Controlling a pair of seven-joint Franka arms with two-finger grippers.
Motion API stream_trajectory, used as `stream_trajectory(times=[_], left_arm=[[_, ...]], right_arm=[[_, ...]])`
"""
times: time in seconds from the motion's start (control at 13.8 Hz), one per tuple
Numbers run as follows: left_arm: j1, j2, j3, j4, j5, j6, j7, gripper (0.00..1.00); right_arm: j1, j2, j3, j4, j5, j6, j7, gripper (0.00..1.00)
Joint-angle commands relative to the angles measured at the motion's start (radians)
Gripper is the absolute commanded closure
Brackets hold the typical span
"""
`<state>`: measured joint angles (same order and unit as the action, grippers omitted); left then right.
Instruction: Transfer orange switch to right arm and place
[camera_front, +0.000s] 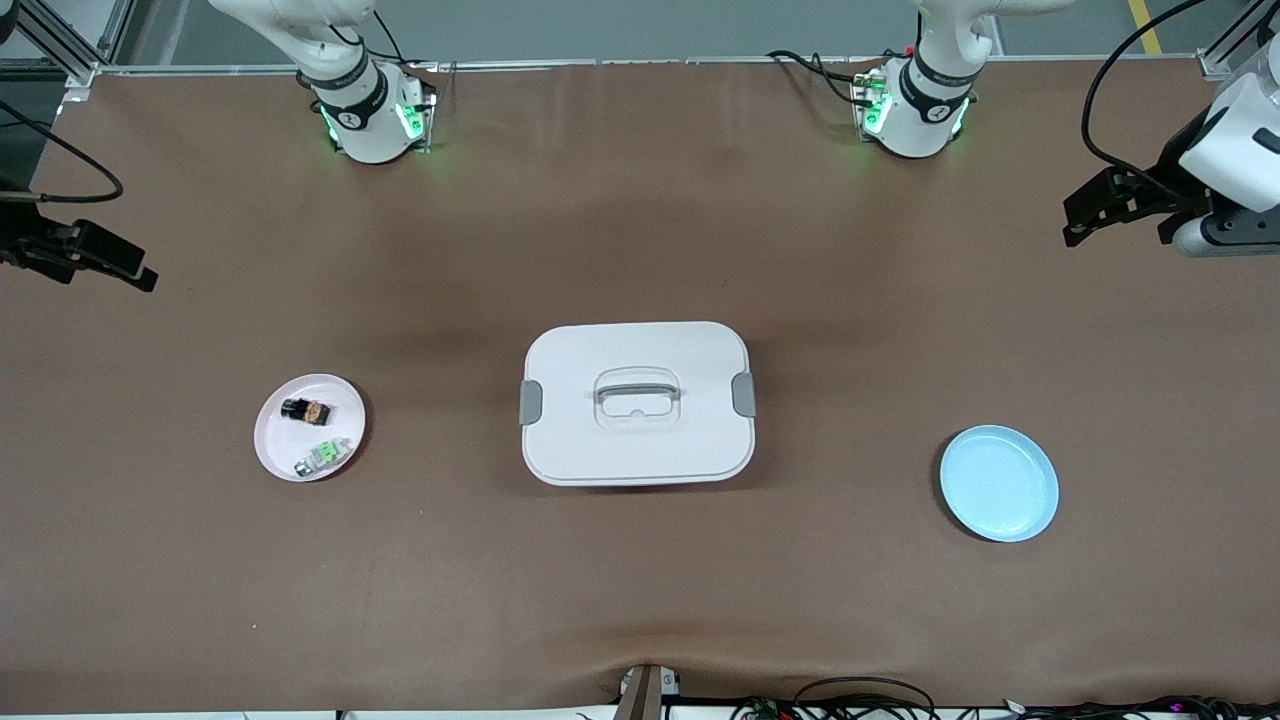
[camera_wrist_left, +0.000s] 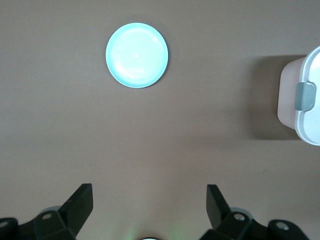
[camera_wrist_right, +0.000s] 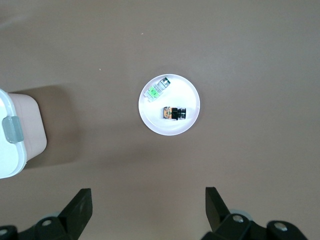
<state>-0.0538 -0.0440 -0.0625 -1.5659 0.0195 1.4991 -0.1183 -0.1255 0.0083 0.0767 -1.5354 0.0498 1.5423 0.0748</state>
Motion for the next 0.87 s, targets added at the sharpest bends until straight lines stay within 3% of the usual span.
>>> stream_trajectory(times=[0.0,0.8], left_arm=[[0.005,-0.019,0.000,-0.013,-0.010,0.007,0.012,0.00],[0.008,-0.017,0.006,-0.019,-0.010,0.004,0.017,0.00]], right_arm=[[0.004,-0.031,-0.005,-0.009,-0.008,-0.011,-0.018,0.00],[0.018,-0.050,-0.003,-0.029,-0.011,-0.008,-0.036,0.00]])
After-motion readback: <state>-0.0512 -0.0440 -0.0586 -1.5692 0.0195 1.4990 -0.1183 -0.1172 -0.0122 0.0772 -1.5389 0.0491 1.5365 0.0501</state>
